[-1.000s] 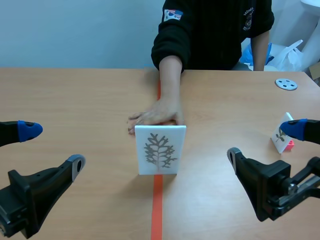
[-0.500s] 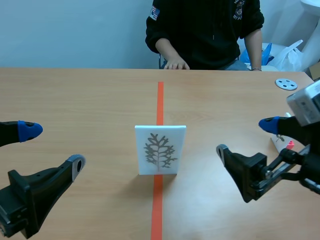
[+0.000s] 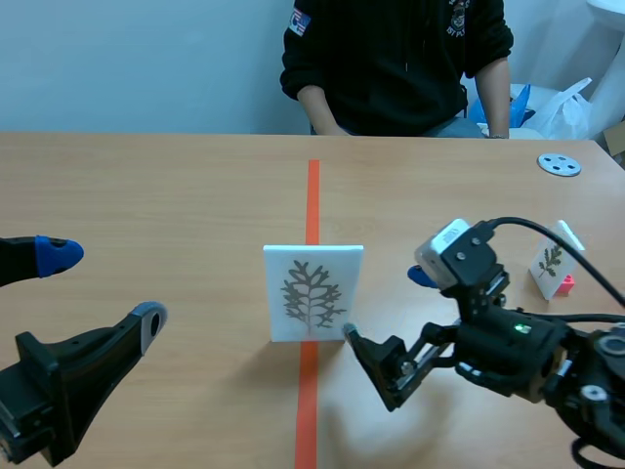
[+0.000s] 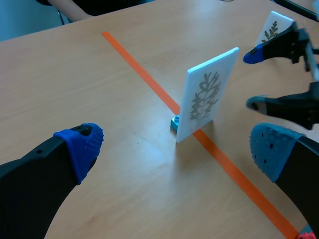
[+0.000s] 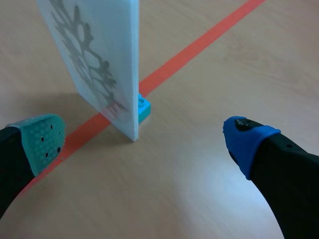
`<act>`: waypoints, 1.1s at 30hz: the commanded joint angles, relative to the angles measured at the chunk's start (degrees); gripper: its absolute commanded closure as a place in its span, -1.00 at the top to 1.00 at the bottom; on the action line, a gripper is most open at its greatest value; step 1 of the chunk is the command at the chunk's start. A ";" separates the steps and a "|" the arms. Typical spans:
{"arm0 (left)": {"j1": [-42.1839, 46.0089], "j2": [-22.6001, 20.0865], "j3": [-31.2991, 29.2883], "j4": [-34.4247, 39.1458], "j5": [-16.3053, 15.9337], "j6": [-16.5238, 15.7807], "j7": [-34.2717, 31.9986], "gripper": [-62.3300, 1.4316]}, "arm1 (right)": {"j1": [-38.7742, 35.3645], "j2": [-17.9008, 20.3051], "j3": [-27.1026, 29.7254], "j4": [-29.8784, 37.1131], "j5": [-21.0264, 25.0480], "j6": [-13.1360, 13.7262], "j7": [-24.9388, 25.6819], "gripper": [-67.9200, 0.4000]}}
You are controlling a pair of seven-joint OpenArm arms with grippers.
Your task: Sort the leaf by its shape. The table is split by an orange tape line. A compound leaf with several leaflets goes to the left side, a simple leaf with one blade goes to the right side. Return to the home posture when a red brick is placed on the table.
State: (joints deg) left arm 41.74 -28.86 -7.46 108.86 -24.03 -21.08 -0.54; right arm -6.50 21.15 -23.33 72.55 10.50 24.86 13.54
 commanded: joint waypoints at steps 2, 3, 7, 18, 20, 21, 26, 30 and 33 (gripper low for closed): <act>-0.02 0.42 0.37 0.70 -0.33 -0.07 -0.96 1.00 | 3.91 -2.34 -1.97 -2.89 -1.20 0.00 2.29 1.00; -0.02 0.42 0.37 0.70 -0.33 -0.07 -0.96 1.00 | 5.11 -3.28 -2.95 -4.55 -1.81 -0.20 2.54 1.00; -0.02 0.42 0.37 0.70 -0.33 -0.07 -0.96 1.00 | 8.76 -6.49 -6.43 -9.62 -3.74 -1.53 3.76 1.00; -0.02 0.42 0.37 0.70 -0.33 -0.07 -0.96 1.00 | 10.01 -7.98 -9.90 -11.65 -5.88 -3.45 5.31 0.54; -0.02 0.42 0.37 0.70 -0.33 -0.07 -0.96 1.00 | 10.01 -7.96 -9.90 -11.65 -5.88 -3.45 5.31 0.36; -0.02 0.42 0.37 0.70 -0.33 -0.07 -0.96 1.00 | 10.01 -7.98 -9.90 -11.65 -5.88 -3.43 5.42 0.27; -0.02 0.42 0.37 0.70 -0.33 -0.07 -0.96 1.00 | 10.01 -7.98 -9.90 -11.65 -5.86 -3.45 7.13 -0.12; -0.02 0.42 0.37 0.70 -0.33 -0.07 -0.96 1.00 | 10.01 -7.98 -9.90 -11.65 -5.86 -3.45 7.43 -0.46; -0.02 0.42 0.37 0.70 -0.33 -0.07 -0.96 1.00 | 10.01 -7.98 -9.90 -11.65 -5.86 -3.45 7.41 -0.74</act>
State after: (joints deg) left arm 41.74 -28.86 -7.46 108.86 -24.03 -21.08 -0.54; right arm 2.83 12.86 -33.71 59.18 4.25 21.45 20.10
